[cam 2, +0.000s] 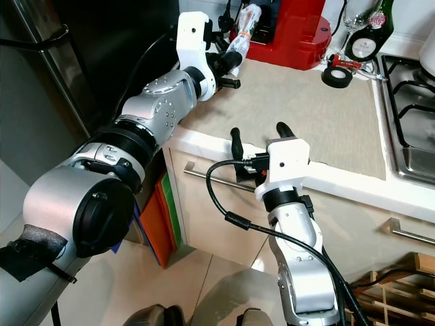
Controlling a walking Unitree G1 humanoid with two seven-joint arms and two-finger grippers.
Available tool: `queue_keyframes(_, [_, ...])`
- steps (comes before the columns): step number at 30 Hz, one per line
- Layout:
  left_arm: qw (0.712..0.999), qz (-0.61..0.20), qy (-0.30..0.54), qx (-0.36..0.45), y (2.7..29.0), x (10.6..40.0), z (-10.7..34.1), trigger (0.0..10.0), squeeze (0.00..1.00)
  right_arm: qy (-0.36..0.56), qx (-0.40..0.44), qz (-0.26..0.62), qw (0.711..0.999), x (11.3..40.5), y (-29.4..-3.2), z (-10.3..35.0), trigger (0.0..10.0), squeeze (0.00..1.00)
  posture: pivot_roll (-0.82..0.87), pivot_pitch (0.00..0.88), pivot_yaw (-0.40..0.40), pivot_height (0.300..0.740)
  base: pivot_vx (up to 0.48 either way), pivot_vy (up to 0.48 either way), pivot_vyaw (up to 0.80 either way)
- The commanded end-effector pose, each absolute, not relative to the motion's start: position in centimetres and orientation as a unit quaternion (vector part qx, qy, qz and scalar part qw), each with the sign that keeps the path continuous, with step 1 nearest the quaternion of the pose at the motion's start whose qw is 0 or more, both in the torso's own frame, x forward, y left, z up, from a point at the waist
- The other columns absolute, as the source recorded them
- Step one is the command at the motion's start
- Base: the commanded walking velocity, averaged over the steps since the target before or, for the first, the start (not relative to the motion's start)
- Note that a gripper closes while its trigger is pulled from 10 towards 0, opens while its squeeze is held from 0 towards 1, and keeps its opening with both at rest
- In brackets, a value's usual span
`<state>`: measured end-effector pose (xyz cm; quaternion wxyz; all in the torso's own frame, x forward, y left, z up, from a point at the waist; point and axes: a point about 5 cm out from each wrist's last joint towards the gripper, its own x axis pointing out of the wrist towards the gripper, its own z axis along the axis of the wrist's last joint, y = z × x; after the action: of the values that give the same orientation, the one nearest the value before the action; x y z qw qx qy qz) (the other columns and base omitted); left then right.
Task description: Restocking fridge
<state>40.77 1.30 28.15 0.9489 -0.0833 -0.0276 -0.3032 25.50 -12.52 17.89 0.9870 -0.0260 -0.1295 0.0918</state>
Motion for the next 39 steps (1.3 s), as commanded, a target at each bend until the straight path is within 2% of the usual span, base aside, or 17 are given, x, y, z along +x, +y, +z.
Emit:
queue_keyframes(1, [0.948, -0.305, -0.071, -0.056, 1.8, 40.8, 29.7, 0.0, 0.0, -0.138, -0.024, 0.096, 0.985, 25.7, -12.5, 18.1, 10.0, 0.0, -0.12, 0.009, -0.003, 0.74, 0.0, 0.0, 0.0])
queue_keyframes(8, [0.945, -0.289, -0.153, 0.004, 5.3, 40.2, 29.8, 0.0, 0.0, -0.158, -0.038, 0.062, 0.985, 26.6, -13.3, 18.7, 10.0, 0.0, -0.11, 0.0, -0.013, 0.74, 0.0, 0.0, 0.0])
queue_keyframes(12, [0.938, -0.295, -0.18, 0.021, 6.7, 38.6, 28.3, 0.0, 0.0, -0.163, -0.054, 0.021, 0.985, 27.3, -14.4, 18.7, 10.0, 0.0, -0.08, 0.0, -0.011, 0.74, 0.0, 0.0, 0.0])
queue_keyframes(17, [0.937, -0.3, -0.179, 0.028, 7.1, 37.3, 26.7, 0.0, 0.0, -0.169, -0.068, -0.019, 0.983, 27.7, -15.1, 18.6, 10.0, 0.0, -0.07, 0.0, 0.001, 0.74, 0.0, 0.0, 0.0])
queue_keyframes(20, [0.938, -0.309, -0.152, 0.035, 8.0, 34.8, 23.6, 0.0, 0.0, -0.158, -0.074, -0.043, 0.984, 28.0, -15.4, 17.5, 10.0, 0.0, -0.08, 0.0, 0.026, 0.74, 0.0, 0.0, 0.0])
queue_keyframes(30, [0.948, -0.282, -0.141, 0.036, 9.1, 31.5, 21.7, 0.0, 0.0, -0.155, -0.073, -0.024, 0.985, 29.0, -15.1, 16.7, 10.0, 0.0, -0.03, 0.0, 0.021, 0.74, 0.0, 0.0, 0.0])
queue_keyframes(31, [0.95, -0.279, -0.136, 0.047, 9.1, 30.8, 21.2, 7.8, 0.0, -0.151, -0.069, -0.017, 0.986, 29.2, -14.8, 16.3, 10.0, 0.0, -0.01, 0.0, 0.017, 0.74, 0.0, 0.0, -0.73])
queue_keyframes(32, [0.95, -0.279, -0.136, 0.047, 9.1, 30.8, 21.2, 7.8, 0.0, -0.151, -0.069, -0.017, 0.986, 29.2, -14.8, 16.3, 10.0, 0.0, -0.01, 0.0, 0.017, 0.74, 0.0, 0.0, -0.73])
queue_keyframes(33, [0.952, -0.274, -0.127, 0.05, 9.0, 30.4, 20.6, 10.0, 0.0, -0.152, -0.067, -0.006, 0.986, 29.2, -14.4, 16.2, 10.0, 0.0, -0.01, 0.0, 0.017, 0.74, 0.0, 0.0, -0.72])
queue_keyframes(39, [0.968, -0.233, -0.089, 0.022, 9.6, 30.7, 18.9, 10.0, 0.0, -0.152, -0.065, -0.002, 0.986, 29.6, -14.6, 16.1, 10.0, 0.0, 0.0, 0.0, 0.01, 0.74, 0.0, 0.0, -0.72])
